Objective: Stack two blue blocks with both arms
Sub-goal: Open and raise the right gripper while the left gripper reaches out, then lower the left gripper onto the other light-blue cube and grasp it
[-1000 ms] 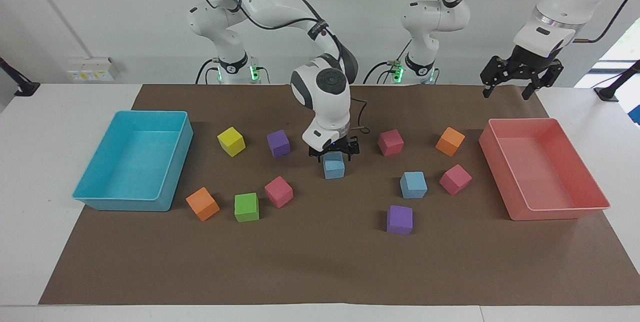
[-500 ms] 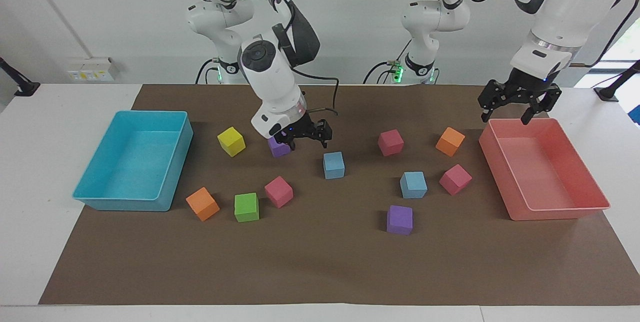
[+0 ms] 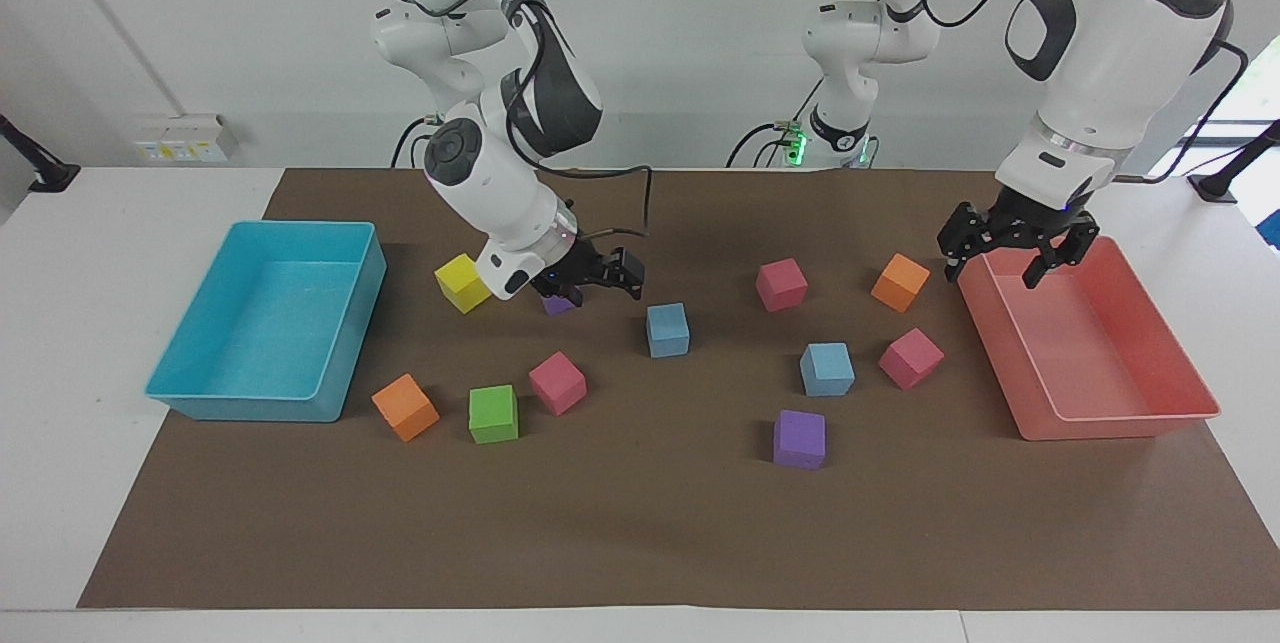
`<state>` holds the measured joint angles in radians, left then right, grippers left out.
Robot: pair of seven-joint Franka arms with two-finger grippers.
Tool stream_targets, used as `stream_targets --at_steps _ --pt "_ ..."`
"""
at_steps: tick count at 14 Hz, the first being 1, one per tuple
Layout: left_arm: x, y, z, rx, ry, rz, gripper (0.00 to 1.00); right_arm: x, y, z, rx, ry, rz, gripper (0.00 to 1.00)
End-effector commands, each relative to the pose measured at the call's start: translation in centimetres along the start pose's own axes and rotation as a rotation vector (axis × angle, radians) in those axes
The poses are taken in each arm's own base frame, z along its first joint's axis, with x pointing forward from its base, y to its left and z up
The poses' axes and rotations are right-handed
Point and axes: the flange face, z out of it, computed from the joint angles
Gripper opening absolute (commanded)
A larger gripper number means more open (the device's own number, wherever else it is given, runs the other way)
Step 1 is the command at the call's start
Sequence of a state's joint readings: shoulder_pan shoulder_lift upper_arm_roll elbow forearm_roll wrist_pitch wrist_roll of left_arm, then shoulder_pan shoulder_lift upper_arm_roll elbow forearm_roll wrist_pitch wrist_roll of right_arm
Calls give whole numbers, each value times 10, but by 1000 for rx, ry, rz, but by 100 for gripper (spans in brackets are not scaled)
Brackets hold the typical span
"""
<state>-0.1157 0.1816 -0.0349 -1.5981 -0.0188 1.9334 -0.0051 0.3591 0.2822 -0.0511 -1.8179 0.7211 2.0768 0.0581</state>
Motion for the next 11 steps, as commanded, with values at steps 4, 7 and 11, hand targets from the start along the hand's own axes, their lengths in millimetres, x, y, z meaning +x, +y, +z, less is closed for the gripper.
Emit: stream_targets --at_steps 4,7,11 --pt "-2 42 71 -13 -10 -3 100 -13 39 35 143 22 -53 81" --pt "-4 62 105 -19 3 -21 100 -13 50 52 174 12 -54 39" --pt "-16 65 149 -14 -45 -31 100 -17 63 61 193 2 -11 0"
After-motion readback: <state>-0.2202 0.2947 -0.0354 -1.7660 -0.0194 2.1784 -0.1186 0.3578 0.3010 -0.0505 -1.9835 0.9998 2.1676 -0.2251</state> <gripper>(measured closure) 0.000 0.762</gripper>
